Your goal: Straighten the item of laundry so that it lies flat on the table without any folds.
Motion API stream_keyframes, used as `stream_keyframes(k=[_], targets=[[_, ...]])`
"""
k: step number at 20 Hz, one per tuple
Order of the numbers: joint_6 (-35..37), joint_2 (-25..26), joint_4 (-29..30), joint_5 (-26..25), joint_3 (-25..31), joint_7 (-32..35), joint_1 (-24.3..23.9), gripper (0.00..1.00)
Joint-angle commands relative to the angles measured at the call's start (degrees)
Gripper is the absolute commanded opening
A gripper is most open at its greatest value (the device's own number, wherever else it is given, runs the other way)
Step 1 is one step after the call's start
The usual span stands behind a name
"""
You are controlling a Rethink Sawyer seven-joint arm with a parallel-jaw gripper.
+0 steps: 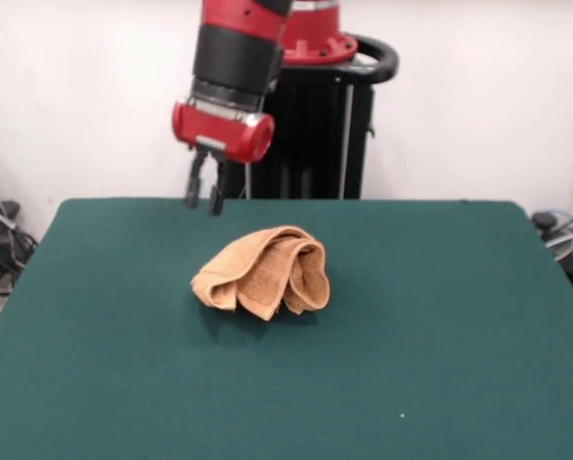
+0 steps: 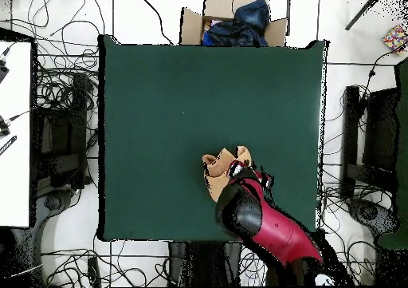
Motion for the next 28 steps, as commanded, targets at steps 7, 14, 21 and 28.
stream_keyframes(k=[7, 14, 21, 28], targets=[[0.34, 6.66, 6.99, 1.46, 13.27, 18.02, -1.82, 1.0], [-8.48, 17.32, 3.62, -4.36, 14.3, 15.18, -6.74, 1.0], [-17.55, 27.55, -4.17, -7.56, 7.24, 12.28, -5.21, 1.0], [-14.96, 25.26, -1.61, -1.29, 5.23, 11.76, -1.47, 0.0]])
